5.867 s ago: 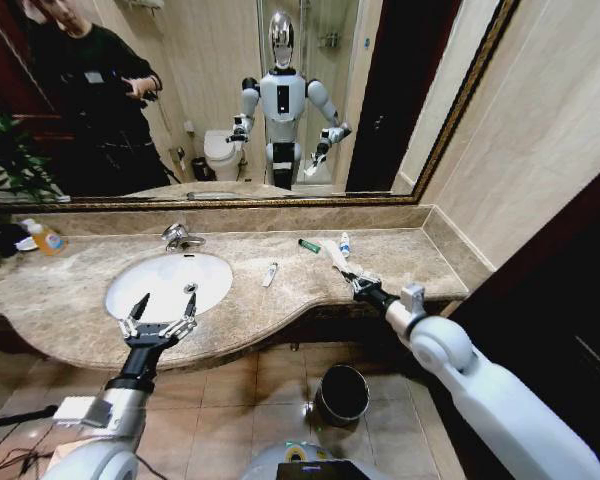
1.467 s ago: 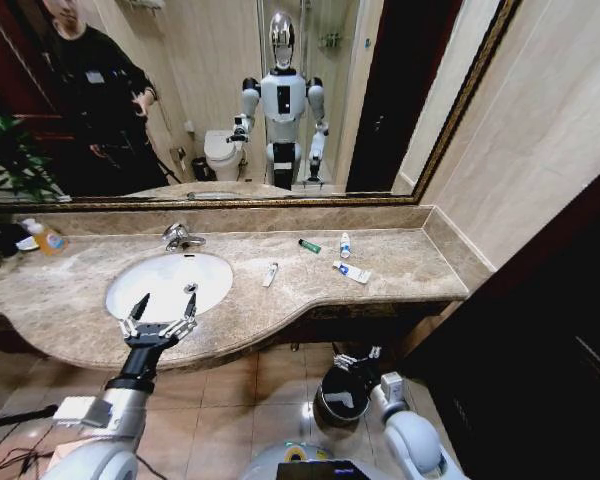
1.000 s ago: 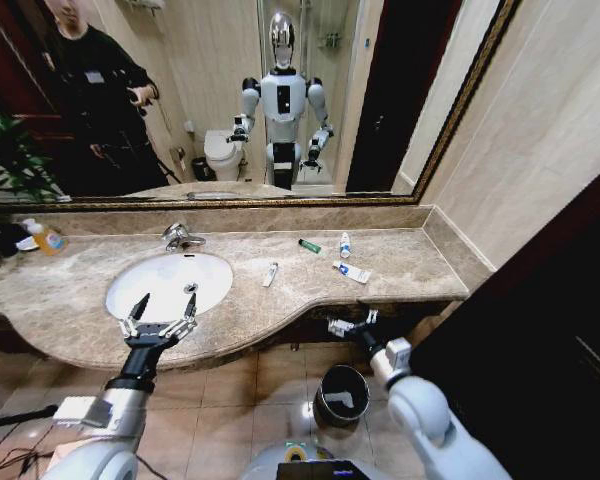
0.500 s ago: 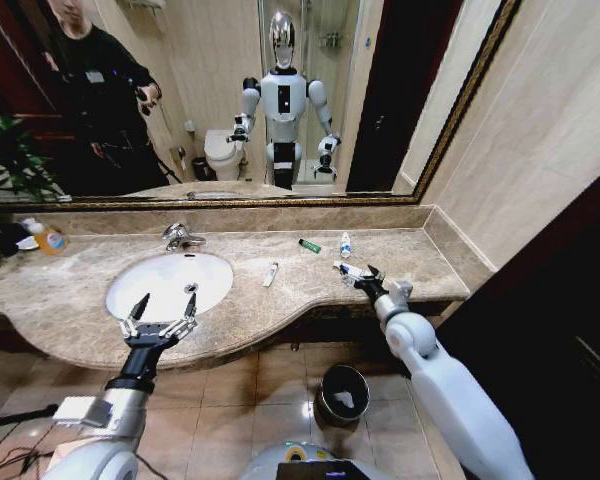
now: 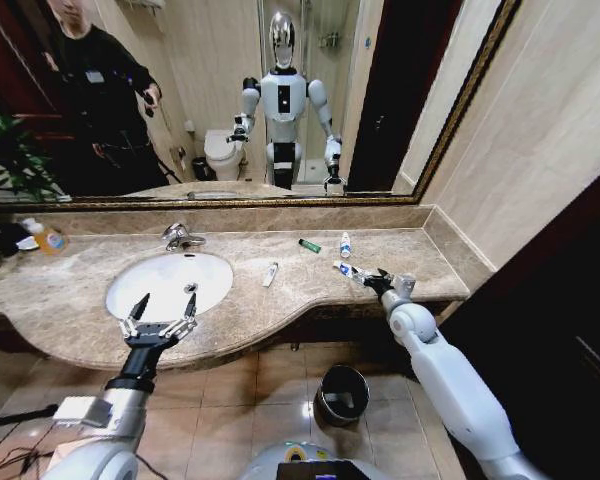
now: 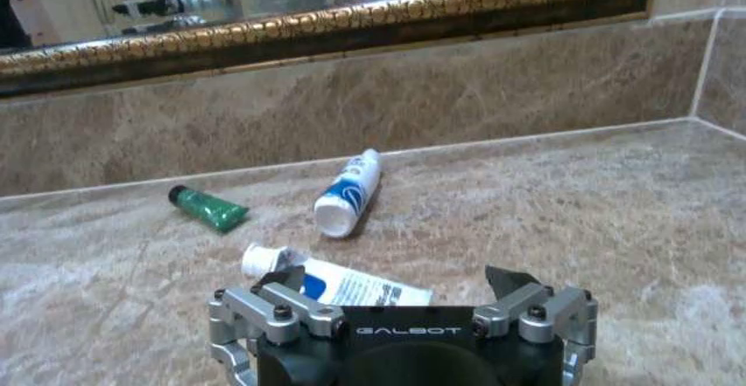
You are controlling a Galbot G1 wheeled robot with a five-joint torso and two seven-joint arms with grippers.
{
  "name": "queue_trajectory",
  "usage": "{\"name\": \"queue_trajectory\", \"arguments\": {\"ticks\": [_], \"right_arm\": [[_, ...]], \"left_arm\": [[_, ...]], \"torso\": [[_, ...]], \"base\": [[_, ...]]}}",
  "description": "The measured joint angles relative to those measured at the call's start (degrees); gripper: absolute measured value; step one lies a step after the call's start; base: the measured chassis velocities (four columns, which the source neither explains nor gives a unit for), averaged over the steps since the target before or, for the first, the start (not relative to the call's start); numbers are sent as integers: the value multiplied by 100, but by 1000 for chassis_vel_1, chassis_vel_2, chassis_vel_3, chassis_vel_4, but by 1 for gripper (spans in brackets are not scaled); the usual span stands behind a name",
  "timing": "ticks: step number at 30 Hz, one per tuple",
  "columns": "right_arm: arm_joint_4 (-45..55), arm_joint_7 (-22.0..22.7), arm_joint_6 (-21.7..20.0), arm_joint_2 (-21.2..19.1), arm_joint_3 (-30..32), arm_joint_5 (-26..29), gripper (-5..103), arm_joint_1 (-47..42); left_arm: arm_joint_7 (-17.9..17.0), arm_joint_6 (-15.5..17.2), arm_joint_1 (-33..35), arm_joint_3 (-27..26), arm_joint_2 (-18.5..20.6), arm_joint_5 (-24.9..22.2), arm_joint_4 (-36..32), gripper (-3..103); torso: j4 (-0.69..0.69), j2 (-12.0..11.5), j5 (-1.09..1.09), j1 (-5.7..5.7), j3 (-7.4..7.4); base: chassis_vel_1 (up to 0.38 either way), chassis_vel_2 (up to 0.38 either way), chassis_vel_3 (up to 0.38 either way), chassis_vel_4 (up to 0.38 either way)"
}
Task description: Pick up the trash from the sink and place it in the trash bin.
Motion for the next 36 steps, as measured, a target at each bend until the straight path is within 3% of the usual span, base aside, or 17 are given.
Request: {"name": "queue_trajectory", "arguments": {"ticks": [7, 15, 17, 27, 29, 36], "right_arm": [[10, -135, 27, 68, 55, -147, 102, -149], [18, -210, 112, 143, 68, -322, 76, -240], [21, -212, 115, 148, 66, -328, 76, -248], [117, -241, 147, 179, 37, -380, 44, -309], [135, -244, 149, 179, 31, -382, 44, -314], [193, -273, 177, 164, 25, -426, 24, -373]], "left_arm": [[0, 0, 0, 0, 0, 0, 0, 100], [0, 0, 0, 0, 1, 0, 0, 100], [0, 0, 0, 0, 0, 0, 0, 100], [0, 0, 0, 0, 0, 0, 1, 100], [0, 0, 0, 0, 0, 0, 0, 100], [0, 0, 0, 0, 0, 0, 0, 100]], "torso": [[0, 0, 0, 0, 0], [0, 0, 0, 0, 0], [0, 0, 0, 0, 0], [0, 1, 0, 0, 0], [0, 1, 0, 0, 0], [0, 1, 0, 0, 0]], "base": [[0, 0, 0, 0], [0, 0, 0, 0], [0, 0, 0, 0], [0, 0, 0, 0], [0, 0, 0, 0], [0, 0, 0, 0]]}}
